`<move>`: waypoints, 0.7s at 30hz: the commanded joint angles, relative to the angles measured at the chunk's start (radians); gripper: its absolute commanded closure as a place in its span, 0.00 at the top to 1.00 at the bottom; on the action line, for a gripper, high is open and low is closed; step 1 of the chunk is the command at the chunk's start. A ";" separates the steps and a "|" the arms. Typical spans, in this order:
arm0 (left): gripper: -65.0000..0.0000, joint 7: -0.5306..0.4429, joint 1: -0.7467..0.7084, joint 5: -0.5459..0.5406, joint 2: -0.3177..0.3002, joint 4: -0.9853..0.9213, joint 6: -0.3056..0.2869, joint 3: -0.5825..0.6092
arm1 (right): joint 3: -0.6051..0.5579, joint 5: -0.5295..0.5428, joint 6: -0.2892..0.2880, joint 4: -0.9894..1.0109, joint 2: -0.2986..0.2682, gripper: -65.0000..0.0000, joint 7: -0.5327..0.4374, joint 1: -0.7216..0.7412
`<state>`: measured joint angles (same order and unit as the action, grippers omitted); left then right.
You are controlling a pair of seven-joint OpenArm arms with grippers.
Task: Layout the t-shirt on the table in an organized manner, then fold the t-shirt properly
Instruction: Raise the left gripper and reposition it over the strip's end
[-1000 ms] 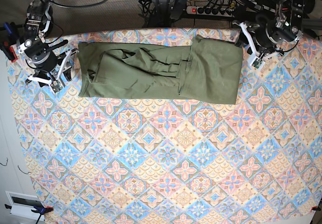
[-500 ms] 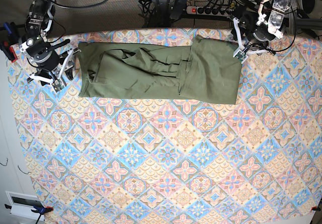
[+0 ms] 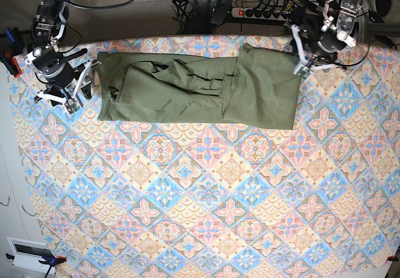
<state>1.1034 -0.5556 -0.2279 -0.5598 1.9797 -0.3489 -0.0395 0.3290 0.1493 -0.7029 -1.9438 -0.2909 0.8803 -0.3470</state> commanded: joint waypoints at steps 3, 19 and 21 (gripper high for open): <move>0.42 -0.006 0.002 0.003 -0.013 0.014 0.000 -0.024 | 0.005 0.008 0.005 -0.018 -0.015 0.38 -0.017 0.007; 0.42 -0.007 0.121 0.005 0.016 -0.079 0.001 0.106 | 0.011 0.008 0.005 -0.019 -0.015 0.38 -0.017 0.007; 0.41 -0.007 0.121 0.005 0.016 -0.076 0.000 0.117 | 0.011 0.008 0.005 -0.019 -0.015 0.38 -0.017 0.007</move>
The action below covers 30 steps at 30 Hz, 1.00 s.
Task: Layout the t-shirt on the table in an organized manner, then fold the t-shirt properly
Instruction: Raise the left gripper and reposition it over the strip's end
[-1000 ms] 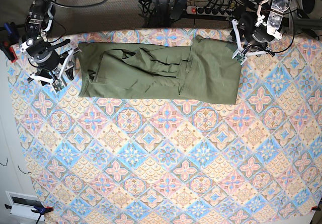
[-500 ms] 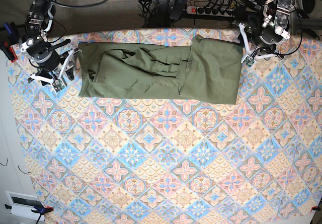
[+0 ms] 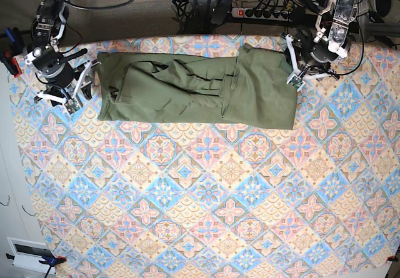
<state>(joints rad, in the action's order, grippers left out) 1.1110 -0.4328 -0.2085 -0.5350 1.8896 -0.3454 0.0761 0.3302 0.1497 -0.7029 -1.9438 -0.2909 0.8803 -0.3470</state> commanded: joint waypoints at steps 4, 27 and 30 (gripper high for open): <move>0.22 -0.013 -0.024 -0.026 -0.009 0.040 -0.010 0.001 | 0.010 0.008 0.005 -0.019 -0.015 0.38 -0.017 0.007; 0.25 -0.015 -0.108 -0.029 -0.009 0.146 -0.010 -0.144 | 0.010 0.008 0.005 -0.019 -0.015 0.38 -0.017 0.007; 0.25 -0.015 -0.103 -0.096 0.016 0.178 -0.010 -0.198 | 0.010 0.008 0.005 -0.018 -0.015 0.38 -0.010 0.007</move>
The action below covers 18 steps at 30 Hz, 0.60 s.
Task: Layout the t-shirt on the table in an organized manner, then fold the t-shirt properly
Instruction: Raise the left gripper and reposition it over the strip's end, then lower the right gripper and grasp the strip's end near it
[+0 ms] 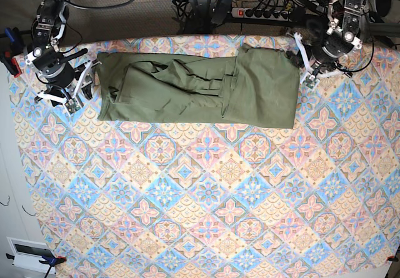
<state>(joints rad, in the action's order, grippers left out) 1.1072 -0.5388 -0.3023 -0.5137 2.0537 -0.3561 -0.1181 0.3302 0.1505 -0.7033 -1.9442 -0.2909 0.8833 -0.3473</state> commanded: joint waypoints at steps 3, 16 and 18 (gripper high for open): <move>0.25 -0.011 0.016 -0.150 0.007 0.014 0.001 -0.079 | 0.008 0.007 0.005 -0.017 -0.015 0.38 -0.009 0.007; 0.25 -0.002 0.116 -0.338 0.128 -0.014 0.001 -0.131 | -0.004 0.179 0.005 -0.008 -0.018 0.40 0.228 0.087; 0.25 -0.002 0.115 -0.338 0.132 -0.014 0.001 -0.131 | -0.003 0.306 0.005 -0.004 -0.018 0.45 0.305 0.146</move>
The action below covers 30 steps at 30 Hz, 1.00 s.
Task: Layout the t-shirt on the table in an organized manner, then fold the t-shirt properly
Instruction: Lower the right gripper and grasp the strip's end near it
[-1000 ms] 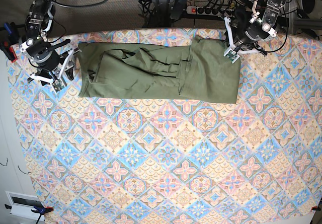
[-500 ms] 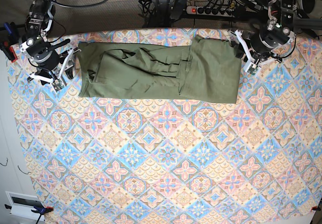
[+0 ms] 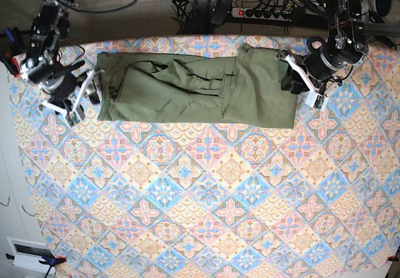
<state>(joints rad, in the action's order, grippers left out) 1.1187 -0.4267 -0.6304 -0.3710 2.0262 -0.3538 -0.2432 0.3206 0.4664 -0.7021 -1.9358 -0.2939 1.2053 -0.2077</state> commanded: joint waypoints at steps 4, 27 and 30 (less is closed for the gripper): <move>0.25 -0.013 -0.001 -0.013 -0.010 0.014 -0.001 -0.006 | 0.007 0.124 0.004 0.012 -0.015 0.56 0.049 0.041; 0.25 -0.013 -0.005 -0.013 -0.010 0.014 -0.001 0.044 | 0.005 0.303 0.004 0.333 0.015 0.62 0.049 0.043; 0.25 -0.013 -0.007 -0.013 -0.010 0.014 -0.001 0.044 | 0.005 0.303 0.004 0.333 0.015 0.62 0.049 0.043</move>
<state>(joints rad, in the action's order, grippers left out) 1.1191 -0.4332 -0.6327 -0.3714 2.0262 -0.3527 -0.1947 0.3199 0.7490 -0.6952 -1.5871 -0.2638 1.2694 -0.1745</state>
